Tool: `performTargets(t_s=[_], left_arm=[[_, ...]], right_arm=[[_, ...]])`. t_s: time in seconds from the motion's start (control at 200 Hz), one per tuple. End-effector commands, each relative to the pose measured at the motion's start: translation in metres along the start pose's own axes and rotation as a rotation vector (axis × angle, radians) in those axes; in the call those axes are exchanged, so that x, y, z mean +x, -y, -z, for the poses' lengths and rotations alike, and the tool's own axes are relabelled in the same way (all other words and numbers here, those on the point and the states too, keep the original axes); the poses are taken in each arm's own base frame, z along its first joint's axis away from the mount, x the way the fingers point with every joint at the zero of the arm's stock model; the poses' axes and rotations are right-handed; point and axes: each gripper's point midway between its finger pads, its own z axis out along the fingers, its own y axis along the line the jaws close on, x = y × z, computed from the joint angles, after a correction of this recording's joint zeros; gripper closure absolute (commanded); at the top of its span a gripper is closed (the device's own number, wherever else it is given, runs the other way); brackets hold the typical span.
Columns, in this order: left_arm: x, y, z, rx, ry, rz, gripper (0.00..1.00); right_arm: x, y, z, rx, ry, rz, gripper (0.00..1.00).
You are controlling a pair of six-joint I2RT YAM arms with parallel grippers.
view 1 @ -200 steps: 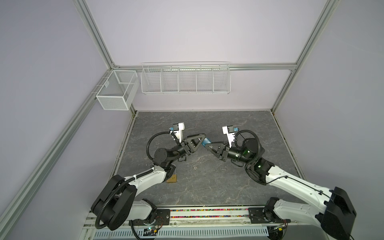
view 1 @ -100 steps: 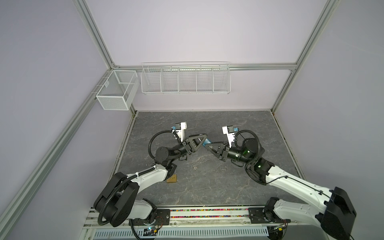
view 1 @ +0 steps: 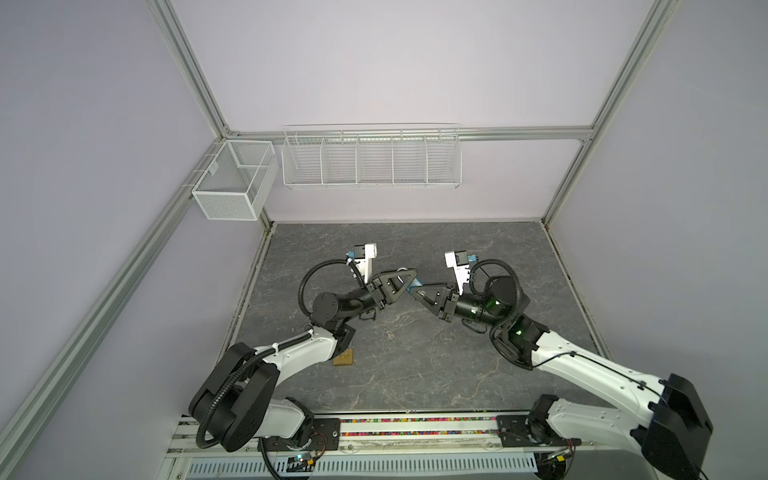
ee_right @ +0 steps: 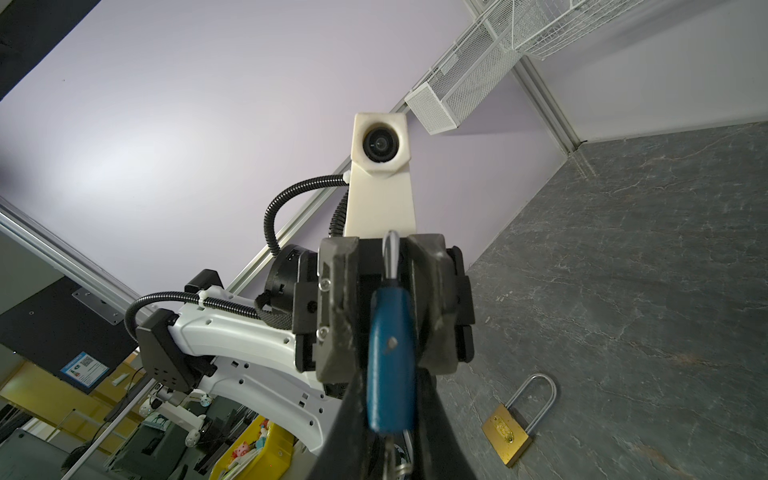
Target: Unlock with the key
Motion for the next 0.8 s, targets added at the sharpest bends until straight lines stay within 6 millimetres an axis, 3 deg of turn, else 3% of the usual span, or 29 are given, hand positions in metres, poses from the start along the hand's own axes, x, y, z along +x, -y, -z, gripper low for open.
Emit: performTargets(t_s=[0.0, 0.24, 0.485, 0.655, 0.8], left_arm=[[-0.0035, 0.0141, -0.0052, 0.053, -0.007, -0.024, 0.76], [0.0009, 0.0103, -0.0067, 0.050, -0.024, -0.008, 0.90], [0.0055, 0.0116, -0.0097, 0.058, -0.032, -0.001, 0.80], [0.0061, 0.0099, -0.0117, 0.058, -0.035, 0.004, 0.80], [0.0033, 0.0100, -0.0123, 0.055, -0.021, 0.005, 1.00]], right_arm=[[-0.0203, -0.0214, 0.0007, -0.048, 0.058, 0.052, 0.93], [-0.0223, -0.0211, 0.0020, -0.044, 0.065, 0.055, 0.93], [-0.0261, -0.0216, 0.0034, -0.044, 0.071, 0.060, 0.93], [-0.0281, -0.0236, 0.0042, -0.048, 0.073, 0.065, 0.94], [-0.0274, -0.0241, 0.0064, -0.048, 0.074, 0.066, 0.93]])
